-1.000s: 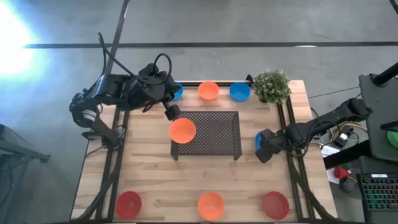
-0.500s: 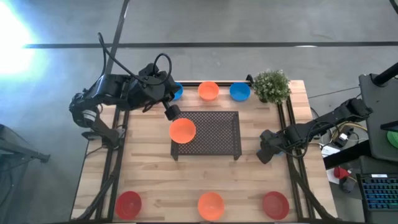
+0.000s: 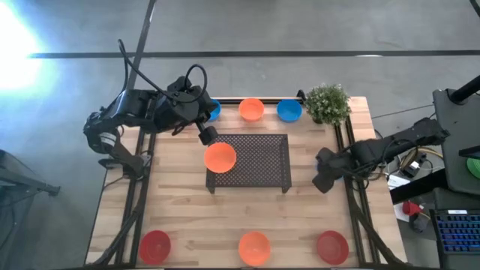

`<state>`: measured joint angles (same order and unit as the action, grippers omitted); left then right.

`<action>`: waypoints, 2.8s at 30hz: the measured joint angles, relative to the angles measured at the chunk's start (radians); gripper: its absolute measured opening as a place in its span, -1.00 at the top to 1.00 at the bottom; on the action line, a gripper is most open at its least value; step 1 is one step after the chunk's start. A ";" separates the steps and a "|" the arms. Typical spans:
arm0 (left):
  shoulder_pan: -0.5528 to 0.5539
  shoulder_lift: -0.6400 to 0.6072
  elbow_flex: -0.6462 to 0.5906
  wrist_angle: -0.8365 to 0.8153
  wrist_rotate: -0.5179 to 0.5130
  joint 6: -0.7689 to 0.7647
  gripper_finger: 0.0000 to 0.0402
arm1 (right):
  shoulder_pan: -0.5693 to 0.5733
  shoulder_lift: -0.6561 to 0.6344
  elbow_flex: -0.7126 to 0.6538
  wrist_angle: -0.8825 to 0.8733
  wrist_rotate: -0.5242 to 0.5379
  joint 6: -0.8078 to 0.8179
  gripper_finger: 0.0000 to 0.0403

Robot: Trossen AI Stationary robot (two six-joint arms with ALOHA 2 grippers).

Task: Pick & Place Mini bowls
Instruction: Put the right blue bowl on the shelf

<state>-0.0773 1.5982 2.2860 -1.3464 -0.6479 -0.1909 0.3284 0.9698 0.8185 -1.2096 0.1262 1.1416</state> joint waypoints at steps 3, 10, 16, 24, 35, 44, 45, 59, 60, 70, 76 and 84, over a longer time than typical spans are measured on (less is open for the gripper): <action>0.000 0.000 0.000 0.000 0.000 0.000 1.00 | -0.006 0.014 0.108 -0.064 0.038 -0.065 0.96; 0.000 0.000 0.000 0.000 0.000 0.000 1.00 | -0.077 0.128 0.347 -0.092 0.083 -0.316 0.96; 0.000 0.000 0.000 0.000 0.000 -0.004 1.00 | -0.184 0.279 0.566 -0.089 0.083 -0.648 0.96; 0.000 0.000 0.000 0.000 0.000 -0.029 1.00 | -0.263 0.476 0.774 -0.079 0.023 -1.036 0.96; 0.000 0.000 -0.001 0.000 0.001 -0.029 1.00 | -0.266 0.785 0.966 -0.070 0.020 -1.327 0.96; 0.000 0.000 -0.001 0.000 0.000 -0.029 1.00 | -0.266 0.911 1.068 -0.069 -0.078 -1.441 0.96; 0.000 0.000 -0.001 0.000 0.000 -0.029 1.00 | -0.266 0.918 1.079 -0.070 -0.082 -1.447 0.96; 0.000 0.000 -0.001 0.000 0.000 -0.030 1.00 | -0.261 0.964 1.076 -0.049 -0.180 -1.464 0.96; 0.000 0.000 -0.001 0.000 0.000 -0.030 1.00 | -0.261 0.964 1.076 -0.048 -0.182 -1.464 0.96; 0.000 0.000 -0.001 0.000 0.000 -0.030 1.00 | -0.261 0.969 1.076 -0.059 -0.181 -1.451 0.96; 0.000 0.000 -0.002 0.000 0.000 -0.030 1.00 | -0.261 0.968 1.076 -0.060 -0.179 -1.438 0.93; 0.000 0.000 -0.002 0.000 0.000 -0.030 1.00 | -0.249 0.968 1.083 -0.059 -0.177 -1.439 0.61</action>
<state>-0.0772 1.5986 2.2845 -1.3464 -0.6479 -0.2207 0.0792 1.9381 1.9016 -1.2686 -0.0510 -0.2975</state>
